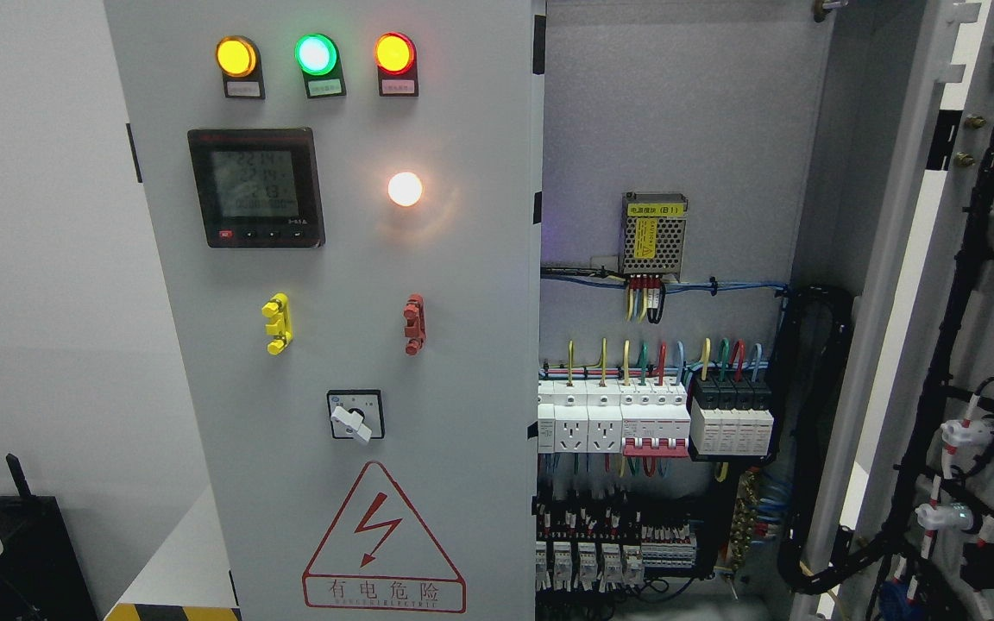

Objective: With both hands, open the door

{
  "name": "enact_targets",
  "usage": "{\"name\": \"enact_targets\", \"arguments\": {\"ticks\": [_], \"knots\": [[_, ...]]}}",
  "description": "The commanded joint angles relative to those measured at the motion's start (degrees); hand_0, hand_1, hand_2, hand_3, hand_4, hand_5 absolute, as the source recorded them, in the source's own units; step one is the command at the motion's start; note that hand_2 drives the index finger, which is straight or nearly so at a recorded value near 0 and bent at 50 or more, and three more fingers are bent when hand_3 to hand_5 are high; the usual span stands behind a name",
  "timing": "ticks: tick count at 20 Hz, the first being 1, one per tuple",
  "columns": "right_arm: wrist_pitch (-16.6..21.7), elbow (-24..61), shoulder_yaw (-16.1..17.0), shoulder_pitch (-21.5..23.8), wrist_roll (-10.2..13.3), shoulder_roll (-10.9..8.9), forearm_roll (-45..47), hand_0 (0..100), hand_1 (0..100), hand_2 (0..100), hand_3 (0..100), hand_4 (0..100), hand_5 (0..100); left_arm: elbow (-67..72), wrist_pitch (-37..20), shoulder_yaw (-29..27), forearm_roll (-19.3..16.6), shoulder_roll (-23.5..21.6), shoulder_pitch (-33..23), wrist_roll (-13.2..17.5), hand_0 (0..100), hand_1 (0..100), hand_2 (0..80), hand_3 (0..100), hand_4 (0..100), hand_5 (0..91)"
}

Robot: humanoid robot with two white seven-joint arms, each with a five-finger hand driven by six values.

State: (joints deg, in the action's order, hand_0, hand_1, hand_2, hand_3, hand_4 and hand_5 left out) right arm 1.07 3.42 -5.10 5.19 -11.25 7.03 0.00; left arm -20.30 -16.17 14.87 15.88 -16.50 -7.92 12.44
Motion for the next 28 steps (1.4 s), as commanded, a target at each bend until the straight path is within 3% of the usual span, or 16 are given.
{"name": "enact_targets", "arguments": {"ticks": [1, 4, 11, 15, 18, 22, 28], "knots": [[0.0, 0.0, 0.0, 0.0, -0.4, 0.0, 0.2, 38, 0, 0, 0, 0, 0, 25.0, 5.9, -3.3, -3.6, 19.4, 5.4, -3.1, 0, 0, 0.0, 0, 0, 0.0], [0.0, 0.0, 0.0, 0.0, -0.4, 0.0, 0.2, 38, 0, 0, 0, 0, 0, 24.7, 8.4, -5.9, -5.2, 20.3, 5.4, -3.3, 0, 0, 0.0, 0, 0, 0.0], [0.0, 0.0, 0.0, 0.0, -0.4, 0.0, 0.2, 38, 0, 0, 0, 0, 0, 24.6, 11.9, -10.7, -16.2, 20.5, 5.3, -3.3, 0, 0, 0.0, 0, 0, 0.0], [0.0, 0.0, 0.0, 0.0, -0.4, 0.0, 0.2, 38, 0, 0, 0, 0, 0, 24.6, 12.0, -12.3, -17.2, 20.5, 4.8, -3.3, 0, 0, 0.0, 0, 0, 0.0], [0.1, 0.0, 0.0, 0.1, -0.4, 0.0, 0.3, 38, 0, 0, 0, 0, 0, 24.5, 12.0, -12.8, -20.1, 20.5, 4.6, -3.4, 0, 0, 0.0, 0, 0, 0.0], [0.1, 0.6, 0.2, 1.7, -0.4, -0.09, 0.3, 38, 0, 0, 0, 0, 0, 24.3, 11.9, -13.1, -20.1, 20.2, 4.5, -4.3, 0, 0, 0.0, 0, 0, 0.0], [0.1, 16.4, 0.3, 5.9, -0.4, -1.84, 0.2, 38, 0, 0, 0, 0, 0, 23.4, 11.5, -12.9, -20.2, 20.1, 4.5, -4.5, 0, 0, 0.0, 0, 0, 0.0]]}}
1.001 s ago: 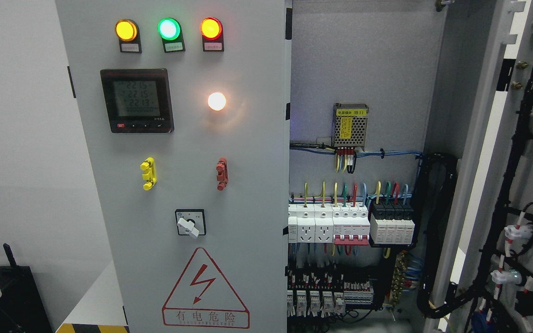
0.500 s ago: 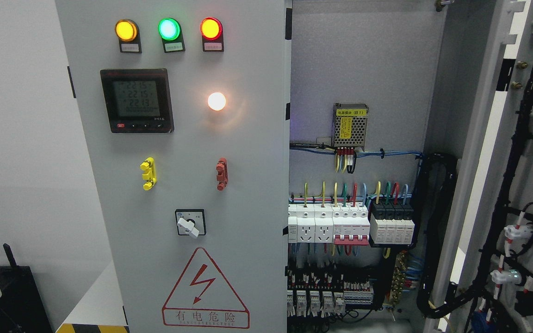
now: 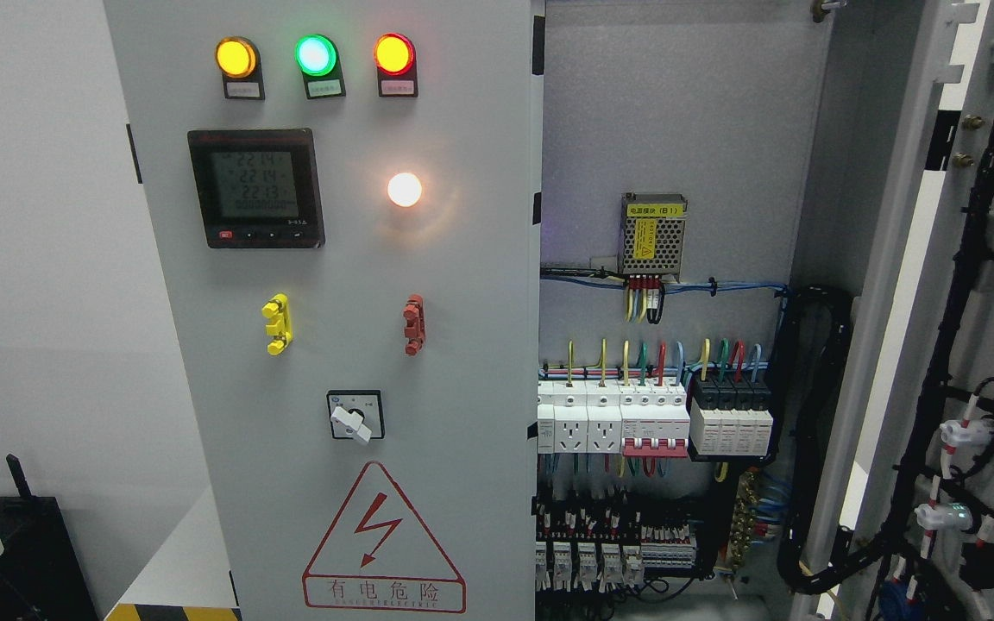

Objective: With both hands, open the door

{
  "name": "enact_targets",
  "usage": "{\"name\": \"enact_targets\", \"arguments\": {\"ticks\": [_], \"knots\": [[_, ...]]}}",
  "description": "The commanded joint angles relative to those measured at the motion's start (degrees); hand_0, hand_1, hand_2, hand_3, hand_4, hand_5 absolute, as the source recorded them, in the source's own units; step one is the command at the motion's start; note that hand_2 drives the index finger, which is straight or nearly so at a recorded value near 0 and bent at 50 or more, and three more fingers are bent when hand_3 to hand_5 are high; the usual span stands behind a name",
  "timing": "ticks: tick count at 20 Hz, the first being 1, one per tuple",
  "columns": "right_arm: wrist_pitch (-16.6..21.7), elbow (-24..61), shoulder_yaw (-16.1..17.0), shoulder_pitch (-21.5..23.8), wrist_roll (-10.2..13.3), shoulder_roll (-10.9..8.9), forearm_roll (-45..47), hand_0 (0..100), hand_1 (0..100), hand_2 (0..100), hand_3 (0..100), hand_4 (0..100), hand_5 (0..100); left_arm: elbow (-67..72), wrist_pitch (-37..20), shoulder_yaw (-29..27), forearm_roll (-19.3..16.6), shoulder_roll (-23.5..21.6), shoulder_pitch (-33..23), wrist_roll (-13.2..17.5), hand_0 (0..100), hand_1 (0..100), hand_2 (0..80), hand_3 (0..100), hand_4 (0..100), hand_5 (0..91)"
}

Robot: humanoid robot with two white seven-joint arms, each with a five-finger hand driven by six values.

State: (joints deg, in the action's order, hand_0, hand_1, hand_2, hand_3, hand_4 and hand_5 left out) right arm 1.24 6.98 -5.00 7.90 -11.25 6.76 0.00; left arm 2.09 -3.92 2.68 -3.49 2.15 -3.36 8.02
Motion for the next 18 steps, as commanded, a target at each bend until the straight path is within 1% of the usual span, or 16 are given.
{"name": "enact_targets", "arguments": {"ticks": [1, 4, 6, 7, 8, 9, 11, 12, 13, 14, 15, 16, 18], "knots": [[0.0, 16.4, 0.2, 4.3, -0.4, -2.27, 0.3, 38, 0, 0, 0, 0, 0, 0.5, -0.8, -0.8, -0.7, 1.4, -0.1, -0.1, 0, 0, 0.0, 0, 0, 0.0], [0.1, 26.5, 0.3, 6.9, -0.4, -3.68, 0.3, 38, 0, 0, 0, 0, 0, -0.9, -1.0, -1.0, 0.1, 1.3, 0.0, -0.1, 0, 0, 0.0, 0, 0, 0.0], [0.2, 34.9, 0.3, 10.2, -0.4, -5.17, 0.3, 38, 0, 0, 0, 0, 0, -1.8, -1.0, -2.0, 0.2, 1.2, 0.0, -0.4, 0, 0, 0.0, 0, 0, 0.0], [0.2, 39.4, 1.0, 12.0, -0.4, -5.87, 0.3, 38, 0, 0, 0, 0, 0, -2.0, -1.0, -2.3, 0.4, 1.1, 0.0, -1.0, 0, 0, 0.0, 0, 0, 0.0], [0.2, 43.8, 2.3, 13.4, -0.4, -6.23, 0.3, 38, 0, 0, 0, 0, 0, -2.0, -1.0, -2.4, 0.8, 1.0, 0.1, -1.5, 0, 0, 0.0, 0, 0, 0.0], [0.2, 48.6, 3.4, 14.9, -0.4, -6.23, 0.3, 38, 0, 0, 0, 0, 0, -2.0, -1.0, -2.4, 1.1, 0.9, 0.1, -1.7, 0, 0, 0.0, 0, 0, 0.0], [0.2, 57.7, 3.7, 19.5, -0.4, -6.93, 0.3, 38, 0, 0, 0, 0, 0, -2.0, -1.2, -2.6, 1.6, 0.9, 0.1, -1.7, 0, 0, 0.0, 0, 0, 0.0], [0.2, 62.3, 3.7, 22.1, -0.4, -7.54, 0.4, 38, 0, 0, 0, 0, 0, -2.0, -1.4, -2.6, 2.9, 0.9, 0.1, -1.7, 0, 0, 0.0, 0, 0, 0.0], [0.2, 66.6, 3.7, 24.9, -0.4, -7.64, 0.3, 38, 0, 0, 0, 0, 0, -2.0, -1.6, -2.4, 4.3, 0.9, 0.1, -1.7, 0, 0, 0.0, 0, 0, 0.0], [0.2, 71.0, 2.8, 28.0, -0.4, -7.81, 0.4, 38, 0, 0, 0, 0, 0, -2.0, -1.5, -2.3, 5.2, 0.9, 0.1, -1.7, 0, 0, 0.0, 0, 0, 0.0], [0.5, 73.7, 2.5, 29.8, -0.4, -7.9, 0.4, 38, 0, 0, 0, 0, 0, -2.0, -1.5, -2.2, 5.2, 0.9, 0.1, -1.6, 0, 0, 0.0, 0, 0, 0.0], [2.0, 77.4, 2.0, 32.2, -0.4, -8.25, 0.3, 38, 0, 0, 0, 0, 0, -2.0, -1.5, -2.2, 5.2, 1.0, 0.1, -1.6, 0, 0, 0.0, 0, 0, 0.0], [6.5, 82.9, -0.3, 35.8, -0.4, -10.7, 0.3, 38, 0, 0, 0, 0, 0, -1.9, -1.5, -2.0, 5.2, 0.9, 0.1, -1.4, 0, 0, 0.0, 0, 0, 0.0]]}}
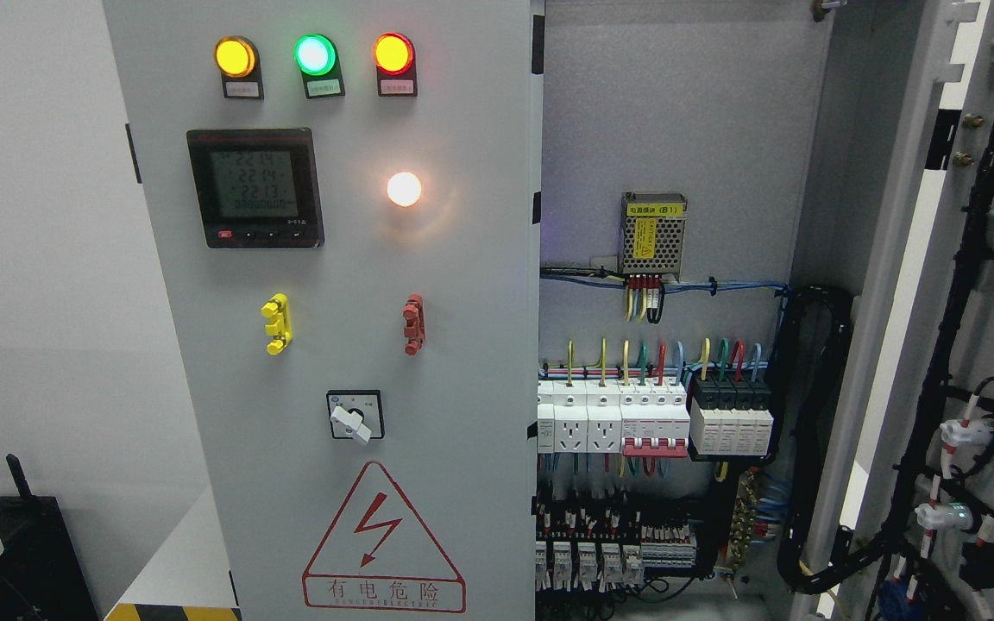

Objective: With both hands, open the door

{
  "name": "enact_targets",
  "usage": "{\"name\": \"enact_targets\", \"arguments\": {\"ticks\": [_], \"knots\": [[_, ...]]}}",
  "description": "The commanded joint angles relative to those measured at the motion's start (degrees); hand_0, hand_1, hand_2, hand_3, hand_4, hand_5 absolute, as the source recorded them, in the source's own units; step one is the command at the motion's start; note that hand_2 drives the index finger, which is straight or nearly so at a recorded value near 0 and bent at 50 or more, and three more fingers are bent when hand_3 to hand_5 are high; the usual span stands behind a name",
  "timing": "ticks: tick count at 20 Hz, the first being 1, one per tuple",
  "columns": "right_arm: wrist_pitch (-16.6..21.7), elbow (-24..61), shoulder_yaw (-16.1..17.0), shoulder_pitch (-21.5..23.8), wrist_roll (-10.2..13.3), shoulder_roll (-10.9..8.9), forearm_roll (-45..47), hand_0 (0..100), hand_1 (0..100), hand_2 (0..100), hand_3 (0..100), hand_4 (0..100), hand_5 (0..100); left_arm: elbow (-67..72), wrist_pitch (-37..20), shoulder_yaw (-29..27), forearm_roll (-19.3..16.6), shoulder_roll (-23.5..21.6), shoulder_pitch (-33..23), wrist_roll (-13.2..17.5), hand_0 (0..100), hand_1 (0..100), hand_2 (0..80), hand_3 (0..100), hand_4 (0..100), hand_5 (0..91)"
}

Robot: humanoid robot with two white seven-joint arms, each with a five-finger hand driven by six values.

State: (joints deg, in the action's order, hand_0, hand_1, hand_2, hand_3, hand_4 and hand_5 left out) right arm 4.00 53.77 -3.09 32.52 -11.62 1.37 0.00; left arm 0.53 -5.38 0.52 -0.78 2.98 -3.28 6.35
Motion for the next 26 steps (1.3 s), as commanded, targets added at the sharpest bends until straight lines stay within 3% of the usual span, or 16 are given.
{"name": "enact_targets", "arguments": {"ticks": [1, 3, 6, 9, 14, 18, 26], "knots": [[5.4, 38.1, -3.0, 12.4, 0.0, -5.93, 0.4, 38, 0, 0, 0, 0, 0, -0.4, -0.1, 0.3, 2.4, 0.1, 0.0, 0.2, 0, 0, 0.0, 0, 0, 0.0], [9.3, 42.9, -3.7, 14.5, 0.1, -6.81, 0.3, 38, 0, 0, 0, 0, 0, -0.4, -0.1, 0.4, 2.2, 0.1, 0.0, 0.3, 0, 0, 0.0, 0, 0, 0.0], [11.1, 47.7, -5.0, 15.1, 0.0, -7.25, 0.3, 38, 0, 0, 0, 0, 0, -0.4, -0.1, 0.3, 2.2, 0.1, 0.0, 0.5, 0, 0, 0.0, 0, 0, 0.0], [13.8, 52.8, -9.3, 15.6, 0.0, -11.2, 0.3, 38, 0, 0, 0, 0, 0, -0.4, -0.1, 0.3, 2.2, 0.1, 0.0, 0.5, 0, 0, 0.0, 0, 0, 0.0], [19.0, 56.3, -11.3, 15.0, 0.0, -12.88, 0.4, 38, 0, 0, 0, 0, 0, -0.3, -0.1, -0.5, 2.4, 0.4, 0.1, 0.5, 0, 0, 0.0, 0, 0, 0.0], [23.3, 57.5, -13.5, 10.5, 0.0, -12.79, 0.4, 38, 0, 0, 0, 0, 0, -0.7, -0.1, -0.5, 2.4, 0.8, 0.5, 0.7, 0, 0, 0.0, 0, 0, 0.0], [23.3, 58.6, -12.6, -3.0, 0.1, -9.01, 0.4, 38, 0, 0, 0, 0, 0, -1.3, -0.2, -0.6, 2.4, 0.8, 1.1, 1.1, 0, 0, 0.0, 0, 0, 0.0]]}}
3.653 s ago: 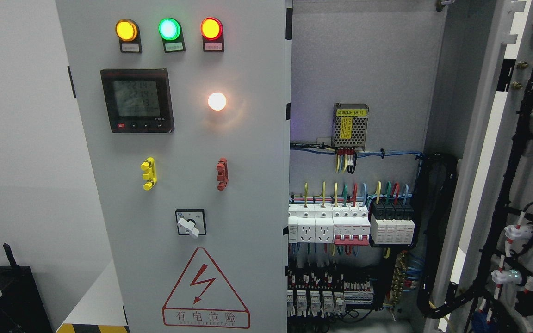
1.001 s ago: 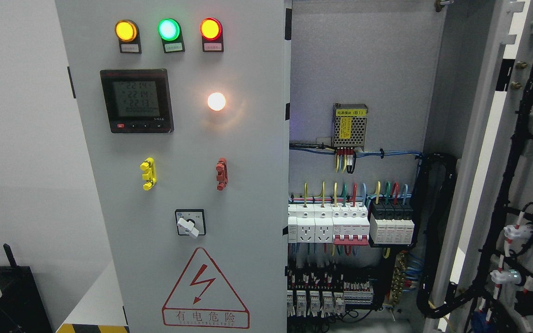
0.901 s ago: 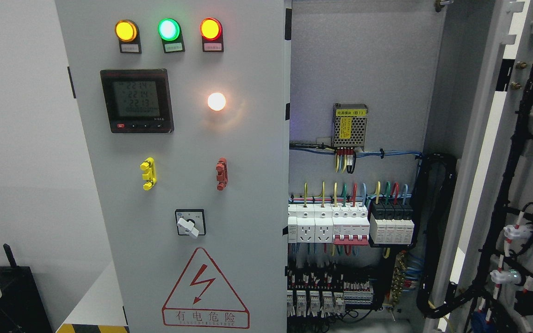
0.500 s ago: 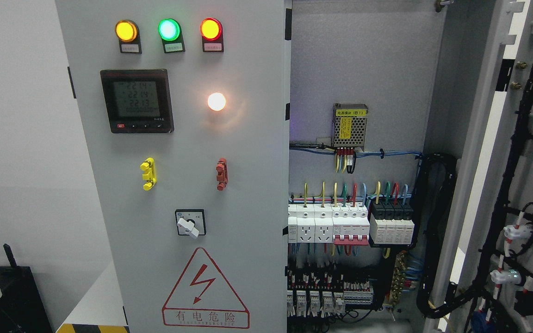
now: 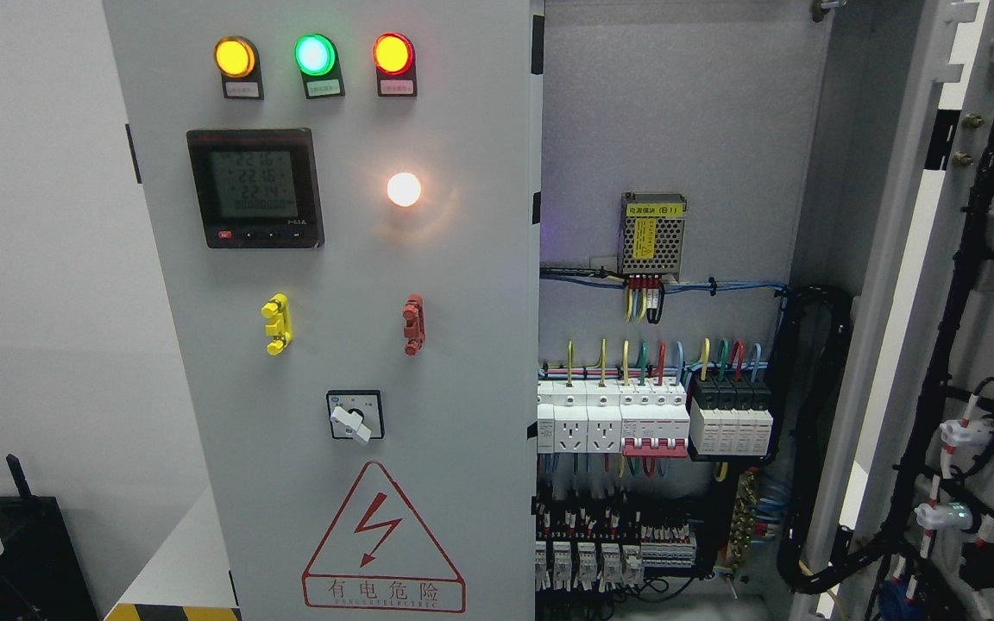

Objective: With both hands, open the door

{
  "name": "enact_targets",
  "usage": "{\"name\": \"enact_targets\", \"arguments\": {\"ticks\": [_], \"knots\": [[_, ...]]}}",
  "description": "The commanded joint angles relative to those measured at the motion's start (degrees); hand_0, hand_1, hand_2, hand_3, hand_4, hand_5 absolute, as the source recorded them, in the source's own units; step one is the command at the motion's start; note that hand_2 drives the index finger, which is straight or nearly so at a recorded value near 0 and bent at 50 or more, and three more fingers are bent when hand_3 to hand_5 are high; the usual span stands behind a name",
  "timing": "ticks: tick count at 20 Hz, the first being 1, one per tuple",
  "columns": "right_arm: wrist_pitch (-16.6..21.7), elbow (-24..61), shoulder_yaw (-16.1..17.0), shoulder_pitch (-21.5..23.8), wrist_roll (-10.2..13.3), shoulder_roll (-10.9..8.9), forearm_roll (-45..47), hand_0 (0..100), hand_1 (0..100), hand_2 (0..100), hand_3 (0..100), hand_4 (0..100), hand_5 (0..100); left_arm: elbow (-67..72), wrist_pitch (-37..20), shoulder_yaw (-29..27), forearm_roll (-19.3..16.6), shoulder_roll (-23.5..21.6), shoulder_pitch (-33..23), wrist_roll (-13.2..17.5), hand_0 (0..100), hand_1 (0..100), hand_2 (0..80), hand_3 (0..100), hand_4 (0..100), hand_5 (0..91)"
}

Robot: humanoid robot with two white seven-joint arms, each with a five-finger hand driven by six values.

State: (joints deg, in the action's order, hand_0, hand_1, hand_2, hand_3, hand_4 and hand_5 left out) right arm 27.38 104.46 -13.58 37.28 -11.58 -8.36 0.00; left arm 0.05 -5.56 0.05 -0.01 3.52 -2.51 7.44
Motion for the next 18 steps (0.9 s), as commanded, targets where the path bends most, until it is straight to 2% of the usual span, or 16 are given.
{"name": "enact_targets", "arguments": {"ticks": [1, 3, 10, 13, 18], "knots": [[-0.6, 7.9, -2.1, -9.7, 0.1, 1.33, 0.4, 38, 0, 0, 0, 0, 0, -0.9, 0.0, -0.1, 1.6, 0.3, 0.3, 0.0, 0, 0, 0.0, 0, 0, 0.0], [-2.2, 7.8, -2.0, -14.1, 0.2, 2.56, 0.5, 38, 0, 0, 0, 0, 0, -0.8, 0.0, -0.1, 1.6, 0.3, 0.3, 0.0, 0, 0, 0.0, 0, 0, 0.0], [-15.1, 7.2, 0.0, -26.2, 0.2, 8.45, 0.6, 38, 0, 0, 0, 0, 0, -0.9, 0.0, -0.1, 1.6, 0.3, 0.3, 0.0, 0, 0, 0.0, 0, 0, 0.0], [-19.6, 6.5, 0.9, -30.0, 0.1, 8.89, 0.7, 38, 0, 0, 0, 0, 0, -0.8, 0.0, -0.1, 1.6, 0.3, 0.3, 0.0, 0, 0, 0.0, 0, 0, 0.0], [-25.5, 5.6, 1.5, -35.3, 0.2, 11.09, 3.6, 38, 0, 0, 0, 0, 0, -0.8, 0.0, -0.1, 1.6, 0.3, 0.3, 0.0, 0, 0, 0.0, 0, 0, 0.0]]}}
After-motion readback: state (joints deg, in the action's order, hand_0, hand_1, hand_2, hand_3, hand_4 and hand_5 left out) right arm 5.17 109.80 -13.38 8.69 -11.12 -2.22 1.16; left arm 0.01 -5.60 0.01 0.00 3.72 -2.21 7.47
